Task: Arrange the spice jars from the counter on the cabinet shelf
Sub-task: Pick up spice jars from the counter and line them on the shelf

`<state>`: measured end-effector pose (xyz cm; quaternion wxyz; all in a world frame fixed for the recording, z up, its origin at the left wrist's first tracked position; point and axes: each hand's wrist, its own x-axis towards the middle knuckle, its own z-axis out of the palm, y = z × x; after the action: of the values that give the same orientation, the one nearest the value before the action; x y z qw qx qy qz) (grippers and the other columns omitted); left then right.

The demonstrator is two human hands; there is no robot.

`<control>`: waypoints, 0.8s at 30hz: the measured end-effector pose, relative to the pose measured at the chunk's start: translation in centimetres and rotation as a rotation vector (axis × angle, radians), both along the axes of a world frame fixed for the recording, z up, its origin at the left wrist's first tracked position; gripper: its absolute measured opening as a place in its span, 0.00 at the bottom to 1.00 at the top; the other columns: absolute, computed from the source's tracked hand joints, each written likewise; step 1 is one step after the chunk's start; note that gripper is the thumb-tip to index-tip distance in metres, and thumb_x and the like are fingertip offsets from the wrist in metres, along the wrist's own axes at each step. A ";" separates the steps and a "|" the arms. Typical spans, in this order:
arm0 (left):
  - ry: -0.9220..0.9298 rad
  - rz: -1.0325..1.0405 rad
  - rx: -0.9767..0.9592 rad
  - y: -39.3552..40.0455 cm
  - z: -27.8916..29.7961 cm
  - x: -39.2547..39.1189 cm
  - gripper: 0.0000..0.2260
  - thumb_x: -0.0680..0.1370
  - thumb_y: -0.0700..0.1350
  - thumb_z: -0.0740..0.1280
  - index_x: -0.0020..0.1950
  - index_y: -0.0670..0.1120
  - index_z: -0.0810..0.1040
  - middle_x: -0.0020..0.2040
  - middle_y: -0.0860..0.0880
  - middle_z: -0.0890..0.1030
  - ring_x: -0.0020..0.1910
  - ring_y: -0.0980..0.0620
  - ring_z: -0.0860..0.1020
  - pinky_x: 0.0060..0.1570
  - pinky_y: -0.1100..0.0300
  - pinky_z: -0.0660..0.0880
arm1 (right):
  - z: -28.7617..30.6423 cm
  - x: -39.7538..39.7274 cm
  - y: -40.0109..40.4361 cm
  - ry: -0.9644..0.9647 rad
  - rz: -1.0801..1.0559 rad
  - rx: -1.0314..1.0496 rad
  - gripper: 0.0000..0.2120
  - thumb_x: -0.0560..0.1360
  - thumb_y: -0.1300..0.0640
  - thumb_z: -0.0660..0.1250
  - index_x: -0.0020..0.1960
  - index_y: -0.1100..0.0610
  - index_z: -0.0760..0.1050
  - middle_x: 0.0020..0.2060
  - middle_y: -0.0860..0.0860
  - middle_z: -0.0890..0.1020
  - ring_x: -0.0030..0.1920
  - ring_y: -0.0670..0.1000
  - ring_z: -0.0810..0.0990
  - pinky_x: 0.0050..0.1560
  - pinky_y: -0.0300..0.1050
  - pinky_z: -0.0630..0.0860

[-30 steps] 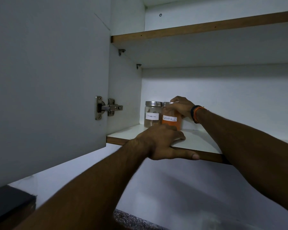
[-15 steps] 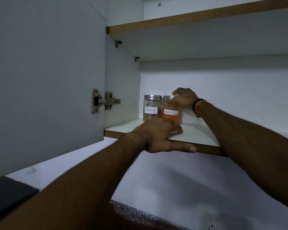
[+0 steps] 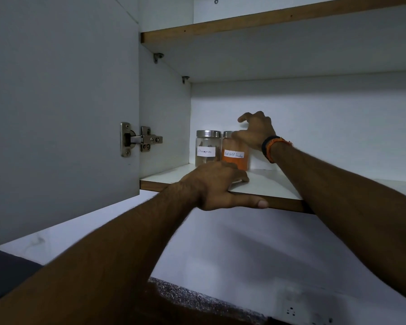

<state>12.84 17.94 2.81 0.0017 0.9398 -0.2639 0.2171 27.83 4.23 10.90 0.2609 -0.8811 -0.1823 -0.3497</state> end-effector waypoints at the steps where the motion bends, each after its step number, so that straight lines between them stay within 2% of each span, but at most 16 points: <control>1: 0.005 -0.004 -0.004 -0.1 0.0 0.0 0.35 0.73 0.73 0.56 0.70 0.51 0.74 0.66 0.51 0.78 0.63 0.51 0.75 0.63 0.52 0.74 | 0.1 -0.8 0.0 -0.001 0.013 0.011 0.26 0.72 0.47 0.73 0.67 0.52 0.73 0.67 0.57 0.70 0.69 0.59 0.68 0.64 0.53 0.71; 4: -0.007 -0.024 -0.011 0.3 -0.1 0.0 0.35 0.73 0.73 0.53 0.69 0.52 0.75 0.65 0.51 0.78 0.62 0.52 0.75 0.61 0.55 0.73 | 0.3 -3.3 0.3 -0.009 0.106 0.082 0.24 0.71 0.49 0.74 0.65 0.52 0.75 0.64 0.55 0.73 0.66 0.57 0.71 0.64 0.53 0.73; 9: 0.007 -0.024 0.005 0.4 -0.2 -0.1 0.34 0.73 0.73 0.52 0.72 0.56 0.73 0.68 0.51 0.76 0.67 0.50 0.72 0.65 0.53 0.70 | -1.1 -8.7 -0.6 -0.066 0.224 0.123 0.20 0.72 0.51 0.73 0.63 0.53 0.77 0.62 0.53 0.76 0.62 0.52 0.75 0.63 0.48 0.74; 15: 0.054 0.002 0.085 0.2 -0.2 -0.5 0.35 0.75 0.73 0.47 0.75 0.57 0.67 0.68 0.49 0.73 0.67 0.48 0.71 0.69 0.47 0.68 | -2.6 -15.5 -3.5 -0.058 0.239 0.166 0.14 0.74 0.56 0.71 0.59 0.54 0.80 0.57 0.49 0.80 0.56 0.47 0.76 0.53 0.39 0.72; 20: 0.141 0.090 0.030 -0.5 -0.3 -2.0 0.39 0.73 0.74 0.45 0.79 0.57 0.61 0.75 0.48 0.69 0.75 0.44 0.65 0.73 0.43 0.63 | -4.3 -21.2 -6.0 -0.019 0.212 0.212 0.13 0.72 0.59 0.71 0.56 0.53 0.82 0.51 0.46 0.80 0.54 0.47 0.79 0.54 0.42 0.76; 24: 0.124 0.163 -0.019 -1.7 -0.9 -3.2 0.31 0.80 0.68 0.48 0.79 0.54 0.61 0.76 0.45 0.67 0.75 0.42 0.66 0.71 0.42 0.65 | -6.1 -24.4 -7.4 0.025 0.159 0.270 0.14 0.71 0.61 0.70 0.57 0.54 0.82 0.54 0.49 0.82 0.56 0.48 0.79 0.59 0.45 0.77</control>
<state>9.60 16.22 1.86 0.0091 0.9698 -0.1837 0.1603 3.41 -3.19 4.83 0.4062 -0.8250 -0.1994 -0.3386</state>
